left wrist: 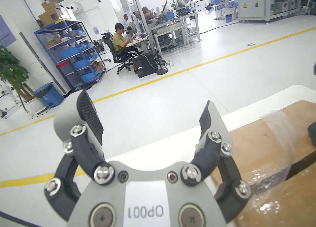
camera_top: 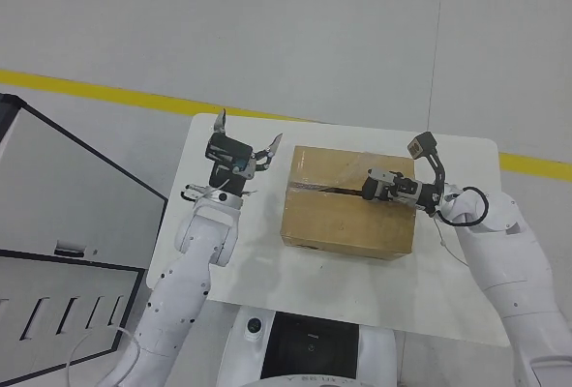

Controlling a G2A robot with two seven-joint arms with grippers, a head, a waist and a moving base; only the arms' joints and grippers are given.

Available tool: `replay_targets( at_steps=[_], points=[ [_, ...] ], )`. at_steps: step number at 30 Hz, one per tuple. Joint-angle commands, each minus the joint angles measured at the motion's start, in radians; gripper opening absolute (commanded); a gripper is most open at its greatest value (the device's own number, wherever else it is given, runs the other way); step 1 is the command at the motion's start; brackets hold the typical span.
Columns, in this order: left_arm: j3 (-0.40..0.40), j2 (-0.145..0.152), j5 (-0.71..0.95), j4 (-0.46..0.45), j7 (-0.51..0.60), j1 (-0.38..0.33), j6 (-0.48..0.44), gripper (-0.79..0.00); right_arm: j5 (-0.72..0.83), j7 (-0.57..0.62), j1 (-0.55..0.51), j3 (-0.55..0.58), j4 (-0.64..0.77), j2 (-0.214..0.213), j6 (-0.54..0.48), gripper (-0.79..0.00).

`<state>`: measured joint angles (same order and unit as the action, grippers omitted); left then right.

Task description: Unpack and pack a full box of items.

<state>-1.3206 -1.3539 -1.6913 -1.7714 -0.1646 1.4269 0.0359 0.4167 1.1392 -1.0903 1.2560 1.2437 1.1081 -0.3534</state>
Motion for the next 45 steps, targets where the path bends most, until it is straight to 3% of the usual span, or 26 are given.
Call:
replay_targets(
  at_steps=[1,7,14,26,45],
  points=[
    [-0.034,0.006,0.021,-0.004,0.000,0.008,-0.061,0.000,0.008,-0.020,-0.003,0.027,0.021,-0.005,-0.009,0.000],
    [-0.087,0.022,0.135,0.001,-0.015,0.031,-0.286,0.000,0.048,0.004,-0.012,0.157,0.078,-0.031,-0.033,0.000],
    [-0.087,0.022,0.135,0.001,-0.015,0.031,-0.286,0.000,-0.137,-0.035,0.012,0.249,0.051,-0.061,-0.011,0.000],
    [-0.087,0.022,0.135,0.001,-0.015,0.031,-0.286,0.000,-0.148,-0.028,0.127,0.065,-0.104,-0.032,0.075,0.000],
    [-0.087,0.022,0.135,0.001,-0.015,0.031,-0.286,0.000,-0.096,-0.111,0.224,-0.089,-0.271,0.020,0.006,0.000]
  ],
)
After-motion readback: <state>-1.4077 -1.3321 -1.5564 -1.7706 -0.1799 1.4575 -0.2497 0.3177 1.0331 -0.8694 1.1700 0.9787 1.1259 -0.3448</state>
